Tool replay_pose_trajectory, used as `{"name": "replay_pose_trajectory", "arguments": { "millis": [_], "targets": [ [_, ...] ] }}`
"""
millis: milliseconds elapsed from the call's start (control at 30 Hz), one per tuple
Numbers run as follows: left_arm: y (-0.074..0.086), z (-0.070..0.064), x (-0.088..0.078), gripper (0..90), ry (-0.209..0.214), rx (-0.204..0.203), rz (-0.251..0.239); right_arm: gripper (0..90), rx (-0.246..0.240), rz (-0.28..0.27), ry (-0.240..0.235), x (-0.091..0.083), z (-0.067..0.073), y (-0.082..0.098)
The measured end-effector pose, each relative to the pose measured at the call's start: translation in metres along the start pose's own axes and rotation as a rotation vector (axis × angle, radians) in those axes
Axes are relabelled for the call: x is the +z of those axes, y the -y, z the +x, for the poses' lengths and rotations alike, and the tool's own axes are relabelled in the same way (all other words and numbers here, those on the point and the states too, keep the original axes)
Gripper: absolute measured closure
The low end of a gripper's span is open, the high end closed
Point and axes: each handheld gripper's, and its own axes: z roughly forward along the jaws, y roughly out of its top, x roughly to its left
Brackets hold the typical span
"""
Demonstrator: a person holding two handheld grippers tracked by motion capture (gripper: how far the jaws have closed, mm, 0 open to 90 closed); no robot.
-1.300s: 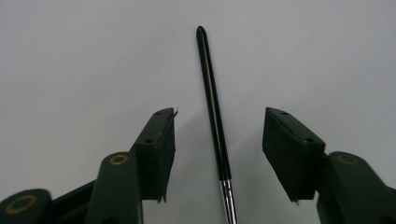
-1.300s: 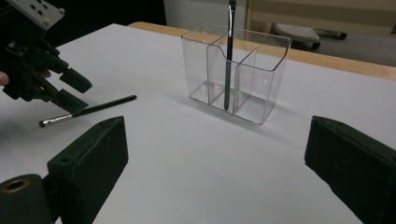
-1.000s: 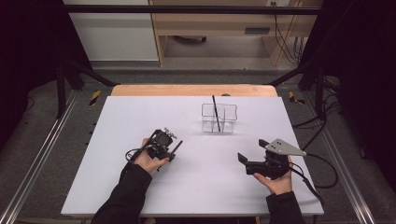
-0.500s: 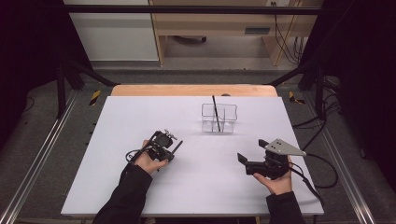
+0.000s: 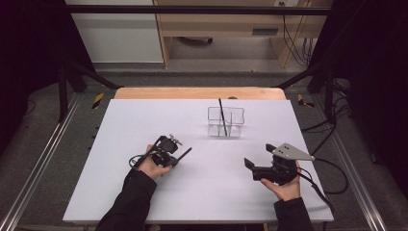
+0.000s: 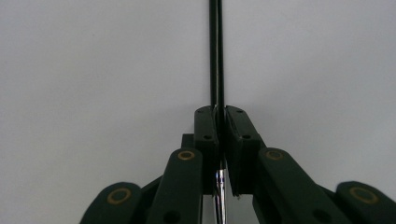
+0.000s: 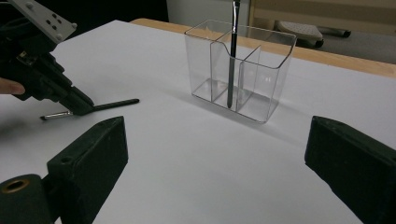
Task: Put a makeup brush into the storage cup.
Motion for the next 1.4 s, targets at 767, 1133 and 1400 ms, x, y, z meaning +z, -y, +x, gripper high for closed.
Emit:
{"name": "replay_pose_trajectory", "arguments": {
  "millis": [767,1133,1400],
  "targets": [
    [0.011,-0.007,-0.029,83.3,0.025,0.079,-0.103,6.0,-0.037,0.031,0.006,0.005,0.005,-0.001],
    [0.018,-0.017,-0.054,83.3,0.076,0.135,-0.203,5.8,-0.06,0.041,-0.006,0.008,0.011,-0.007],
    [0.018,-0.024,-0.064,83.3,0.118,0.184,-0.238,6.0,-0.088,0.055,-0.023,0.009,0.019,-0.013]
  ]
}}
